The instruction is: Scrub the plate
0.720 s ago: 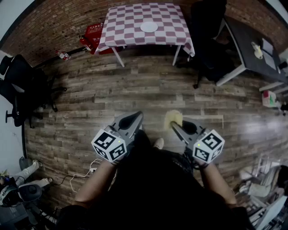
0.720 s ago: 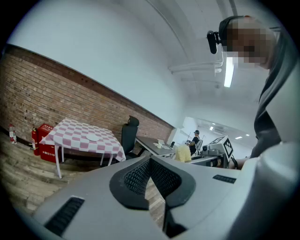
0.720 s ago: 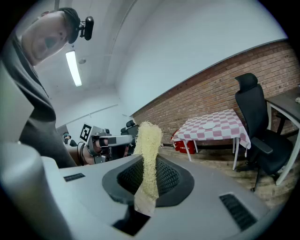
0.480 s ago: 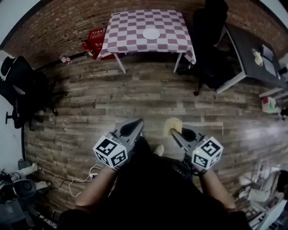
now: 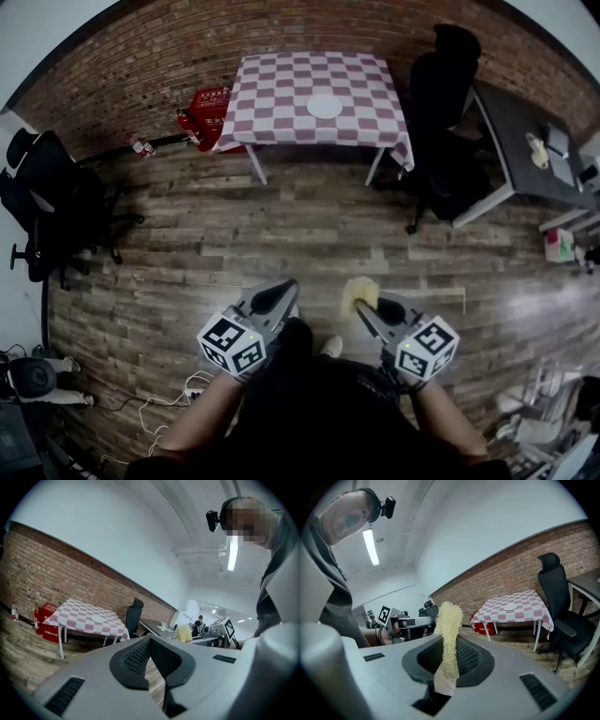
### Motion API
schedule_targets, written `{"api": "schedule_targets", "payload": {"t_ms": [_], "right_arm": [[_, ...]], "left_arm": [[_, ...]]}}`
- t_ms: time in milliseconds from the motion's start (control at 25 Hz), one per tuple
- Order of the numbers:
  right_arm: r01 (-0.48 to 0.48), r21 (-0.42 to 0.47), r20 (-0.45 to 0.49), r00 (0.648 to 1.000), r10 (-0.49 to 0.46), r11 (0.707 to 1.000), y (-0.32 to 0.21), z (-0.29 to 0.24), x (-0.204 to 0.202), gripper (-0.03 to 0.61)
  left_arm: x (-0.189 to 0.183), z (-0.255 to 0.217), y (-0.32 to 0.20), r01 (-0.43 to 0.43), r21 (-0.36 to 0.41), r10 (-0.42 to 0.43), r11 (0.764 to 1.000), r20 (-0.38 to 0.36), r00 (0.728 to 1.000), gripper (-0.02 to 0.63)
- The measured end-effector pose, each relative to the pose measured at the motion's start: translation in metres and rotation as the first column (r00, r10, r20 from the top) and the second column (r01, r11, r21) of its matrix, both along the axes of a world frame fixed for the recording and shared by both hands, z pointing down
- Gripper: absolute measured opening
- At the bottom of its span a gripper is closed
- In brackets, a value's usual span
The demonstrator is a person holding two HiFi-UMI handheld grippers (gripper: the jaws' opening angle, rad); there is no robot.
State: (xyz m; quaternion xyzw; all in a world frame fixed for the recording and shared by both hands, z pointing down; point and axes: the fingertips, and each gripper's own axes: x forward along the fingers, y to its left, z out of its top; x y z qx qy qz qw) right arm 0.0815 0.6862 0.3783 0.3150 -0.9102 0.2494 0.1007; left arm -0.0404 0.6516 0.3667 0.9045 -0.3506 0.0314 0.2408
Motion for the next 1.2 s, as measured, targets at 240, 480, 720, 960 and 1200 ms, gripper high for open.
{"api": "schedule_targets", "payload": {"t_ms": [240,480,720,960,1200], "right_arm": [[-0.021,-0.003,-0.007,1.0,0.021,1.0,-0.041,0.007,-0.025,0.052],[-0.052,0.001,-0.013,0.999,0.052,0.999,-0.093,-0.002,-0.063,0.052],[-0.094,0.015,-0.008,0.996,0.094,0.995,-0.135,-0.006,-0.096,0.052],[-0.101,0.004,-0.021,0.995,0.101,0.995,-0.157,-0.001,-0.117,0.052],[-0.094,-0.013,-0.018,0.995,0.094,0.995,-0.188,0.007,-0.115,0.052]], "left_arm": [[-0.02,0.001,-0.04,-0.023,0.009,0.023,1.0,-0.015,1.0,0.01],[-0.055,-0.008,-0.089,-0.068,0.021,0.068,0.997,-0.019,0.998,0.01],[-0.083,-0.011,-0.124,-0.121,0.025,0.122,0.992,-0.016,0.992,0.01],[-0.102,-0.009,-0.15,-0.132,0.019,0.133,0.991,-0.024,0.991,0.009],[-0.1,-0.006,-0.179,-0.127,0.012,0.127,0.992,-0.018,0.992,0.01]]}}
